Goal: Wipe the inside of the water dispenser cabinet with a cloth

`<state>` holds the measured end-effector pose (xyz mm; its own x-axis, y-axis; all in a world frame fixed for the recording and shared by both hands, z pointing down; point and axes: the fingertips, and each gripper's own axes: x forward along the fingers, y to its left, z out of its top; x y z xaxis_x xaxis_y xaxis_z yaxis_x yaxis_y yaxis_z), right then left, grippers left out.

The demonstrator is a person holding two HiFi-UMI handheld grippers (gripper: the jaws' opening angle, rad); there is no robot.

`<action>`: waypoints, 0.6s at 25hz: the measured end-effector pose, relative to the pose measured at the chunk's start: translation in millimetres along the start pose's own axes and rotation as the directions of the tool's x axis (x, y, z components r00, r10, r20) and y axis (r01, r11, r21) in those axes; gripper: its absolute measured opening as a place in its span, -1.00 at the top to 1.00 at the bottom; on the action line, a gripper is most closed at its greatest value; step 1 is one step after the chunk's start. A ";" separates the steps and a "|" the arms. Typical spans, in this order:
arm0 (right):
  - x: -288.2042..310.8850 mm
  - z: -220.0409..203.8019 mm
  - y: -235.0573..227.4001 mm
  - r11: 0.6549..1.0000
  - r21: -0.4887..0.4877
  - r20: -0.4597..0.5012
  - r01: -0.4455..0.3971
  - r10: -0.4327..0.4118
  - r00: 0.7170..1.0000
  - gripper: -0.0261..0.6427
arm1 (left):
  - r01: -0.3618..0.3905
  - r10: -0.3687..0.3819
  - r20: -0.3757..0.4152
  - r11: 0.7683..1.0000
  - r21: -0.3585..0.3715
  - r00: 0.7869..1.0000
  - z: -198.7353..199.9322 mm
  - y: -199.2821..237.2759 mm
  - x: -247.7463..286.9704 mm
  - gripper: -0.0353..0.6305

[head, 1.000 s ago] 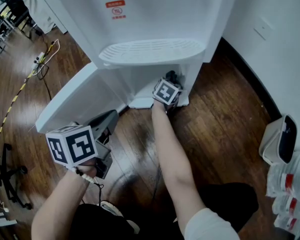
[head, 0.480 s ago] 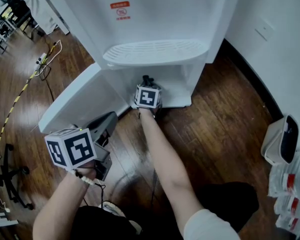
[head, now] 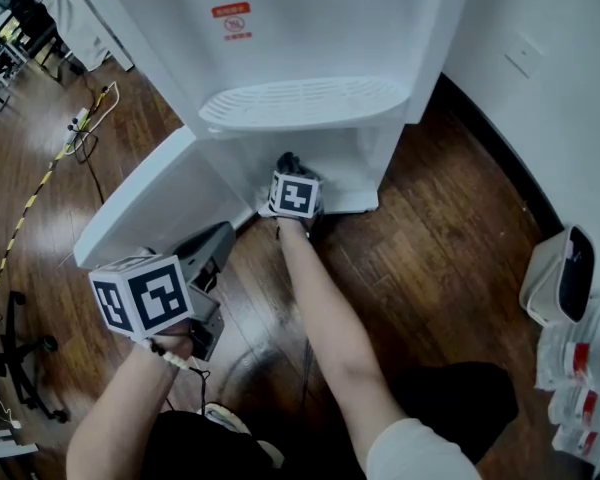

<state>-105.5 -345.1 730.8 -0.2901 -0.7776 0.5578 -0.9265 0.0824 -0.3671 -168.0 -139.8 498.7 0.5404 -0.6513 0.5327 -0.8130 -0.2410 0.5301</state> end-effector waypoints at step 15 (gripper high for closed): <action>-52.9 23.8 -127.3 0.899 0.354 0.146 0.258 -0.326 0.934 0.79 | 0.027 -0.027 0.000 0.999 -0.022 1.000 -0.9 -6.8 9.9 0.93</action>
<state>33.5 -329.3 730.2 0.0657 -0.8444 0.5316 -0.8229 -0.3471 -0.4497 -156.9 -144.0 501.0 0.5623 -0.6444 0.5182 -0.7930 -0.2426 0.5588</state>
